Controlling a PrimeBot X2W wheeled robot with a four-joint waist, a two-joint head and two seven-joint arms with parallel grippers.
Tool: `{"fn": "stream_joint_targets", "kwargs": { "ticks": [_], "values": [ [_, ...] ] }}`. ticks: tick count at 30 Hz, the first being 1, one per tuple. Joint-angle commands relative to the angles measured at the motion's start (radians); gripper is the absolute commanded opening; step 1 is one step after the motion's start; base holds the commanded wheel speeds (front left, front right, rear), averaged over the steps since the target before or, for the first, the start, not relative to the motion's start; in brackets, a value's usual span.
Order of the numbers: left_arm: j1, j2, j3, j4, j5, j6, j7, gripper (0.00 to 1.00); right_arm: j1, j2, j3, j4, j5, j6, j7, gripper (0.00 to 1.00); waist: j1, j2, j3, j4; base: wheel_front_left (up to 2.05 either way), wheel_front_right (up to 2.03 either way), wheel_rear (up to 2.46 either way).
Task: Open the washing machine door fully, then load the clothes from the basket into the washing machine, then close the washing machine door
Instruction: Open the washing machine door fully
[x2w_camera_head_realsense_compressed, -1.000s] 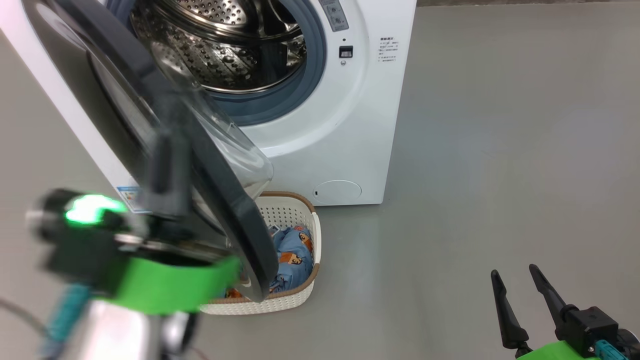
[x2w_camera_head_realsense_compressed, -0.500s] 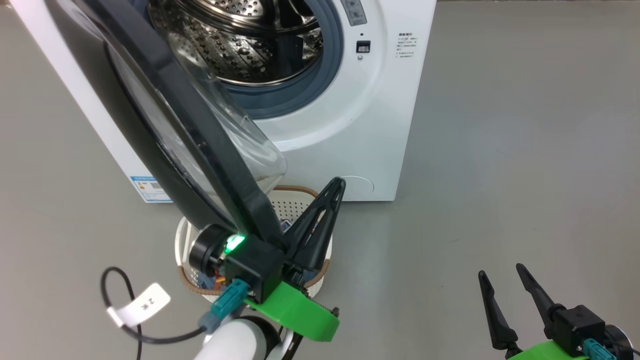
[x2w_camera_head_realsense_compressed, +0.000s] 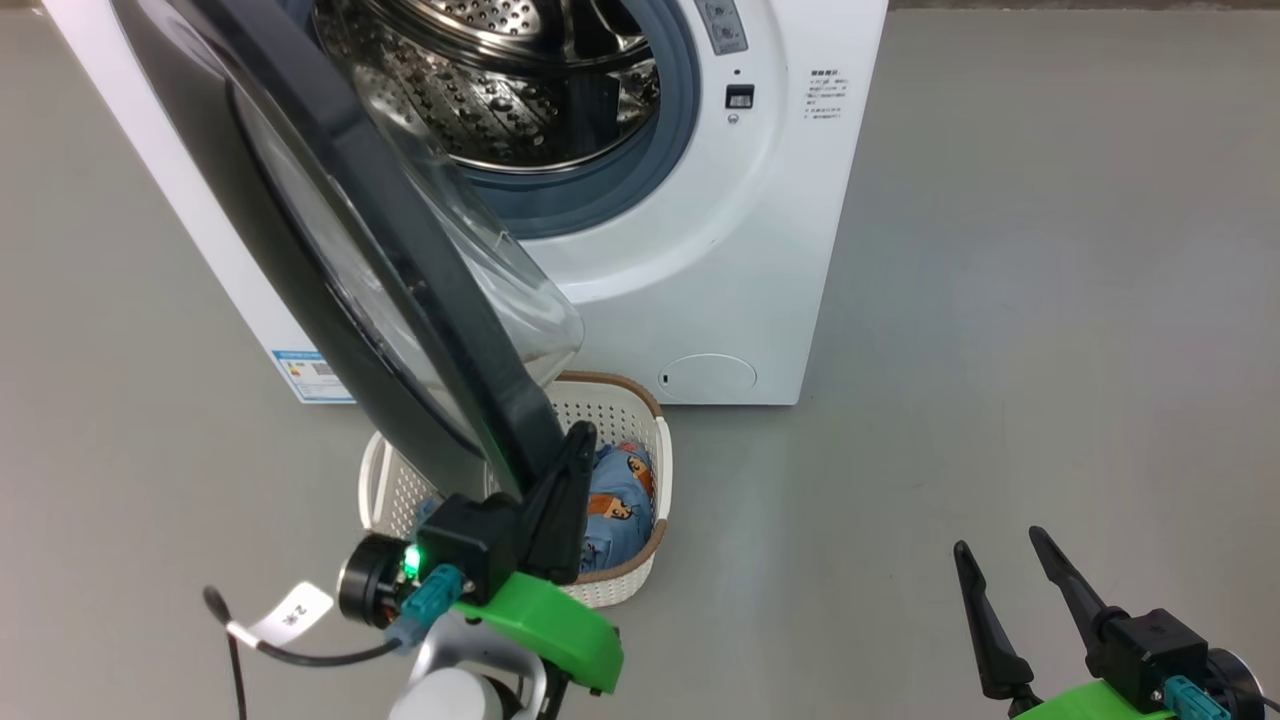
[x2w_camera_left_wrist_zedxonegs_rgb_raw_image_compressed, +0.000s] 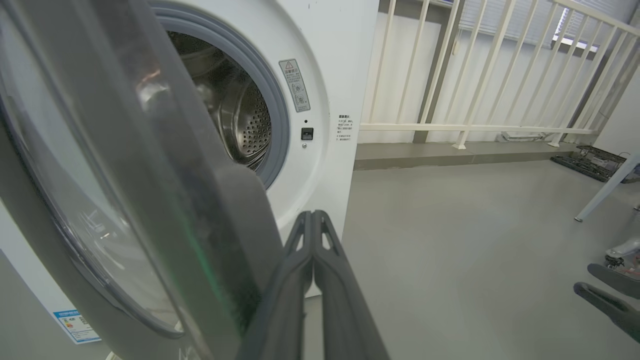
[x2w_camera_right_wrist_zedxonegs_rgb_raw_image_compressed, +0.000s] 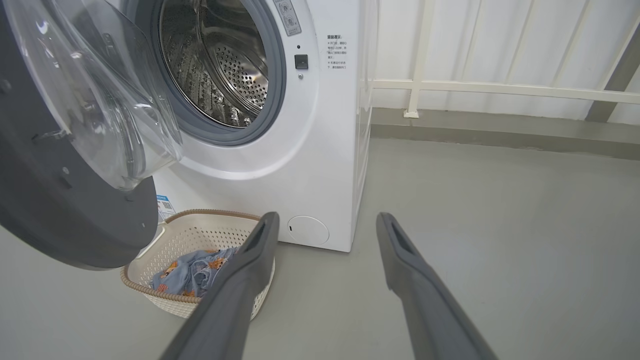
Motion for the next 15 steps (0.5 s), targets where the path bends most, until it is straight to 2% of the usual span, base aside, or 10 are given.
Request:
{"fn": "stream_joint_targets", "kwargs": {
  "ticks": [1, 15],
  "values": [
    [-0.013, 0.009, 0.041, -0.019, -0.004, 0.01, -0.01, 0.0, -0.027, -0.008, 0.022, -0.027, 0.009, 0.006, -0.004, 1.0, 0.0, -0.0001, 0.002, 0.0, 0.0, 0.0, 0.0],
    [0.049, 0.02, 0.08, -0.015, -0.03, 0.072, -0.022, 0.0, -0.033, -0.008, 0.016, -0.019, 0.013, 0.006, -0.012, 1.0, 0.0, -0.0001, 0.016, 0.007, 0.0, 0.0, 0.0]
  ]
}}
